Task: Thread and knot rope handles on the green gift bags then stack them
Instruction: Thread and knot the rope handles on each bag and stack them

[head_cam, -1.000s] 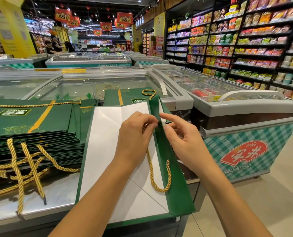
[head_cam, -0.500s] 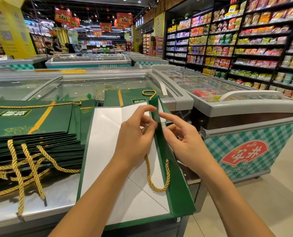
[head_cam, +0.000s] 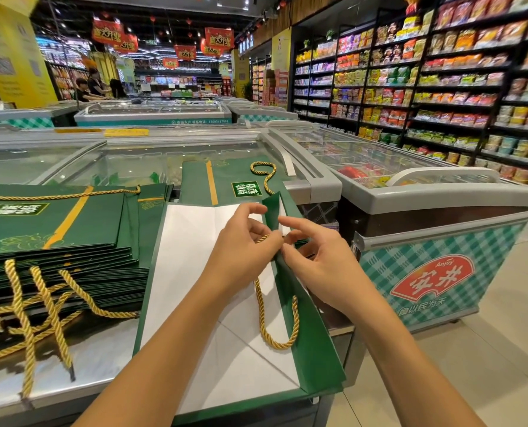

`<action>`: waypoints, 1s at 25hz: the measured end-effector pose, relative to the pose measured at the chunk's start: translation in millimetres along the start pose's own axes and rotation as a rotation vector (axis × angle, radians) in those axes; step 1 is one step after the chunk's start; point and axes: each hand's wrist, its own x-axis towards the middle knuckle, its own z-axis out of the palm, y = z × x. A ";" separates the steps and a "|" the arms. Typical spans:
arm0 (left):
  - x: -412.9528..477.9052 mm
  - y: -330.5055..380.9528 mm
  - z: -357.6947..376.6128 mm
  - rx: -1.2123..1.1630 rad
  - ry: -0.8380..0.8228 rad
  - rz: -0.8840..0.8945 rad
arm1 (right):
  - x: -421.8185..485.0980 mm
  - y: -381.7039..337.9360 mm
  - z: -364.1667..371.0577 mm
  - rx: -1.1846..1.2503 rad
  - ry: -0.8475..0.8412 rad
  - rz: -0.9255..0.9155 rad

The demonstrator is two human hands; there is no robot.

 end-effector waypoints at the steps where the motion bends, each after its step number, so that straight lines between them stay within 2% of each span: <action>1: -0.4 -0.8 -0.9 0.023 -0.002 0.013 | 1.0 0.9 0.3 -0.015 -0.006 0.012; 5: -4.1 -2.1 -3.1 0.101 -0.007 0.066 | 8.2 5.0 6.7 -0.171 0.026 0.085; 12: -6.0 -3.9 -2.0 0.153 -0.005 0.122 | 12.0 0.8 7.2 -0.140 0.123 0.147; 15: -6.6 -4.0 0.9 0.200 0.027 0.153 | 9.1 0.4 1.3 0.066 0.202 0.235; 18: -6.8 -3.2 4.7 0.236 0.047 0.171 | 6.5 1.2 -4.9 0.261 0.314 0.243; 21: -7.2 -6.6 9.7 0.305 0.044 0.211 | 5.7 8.9 -5.8 0.147 0.342 0.187; 25: -3.5 -14.6 4.9 0.451 -0.009 0.302 | 3.8 9.3 -8.8 0.008 0.243 0.134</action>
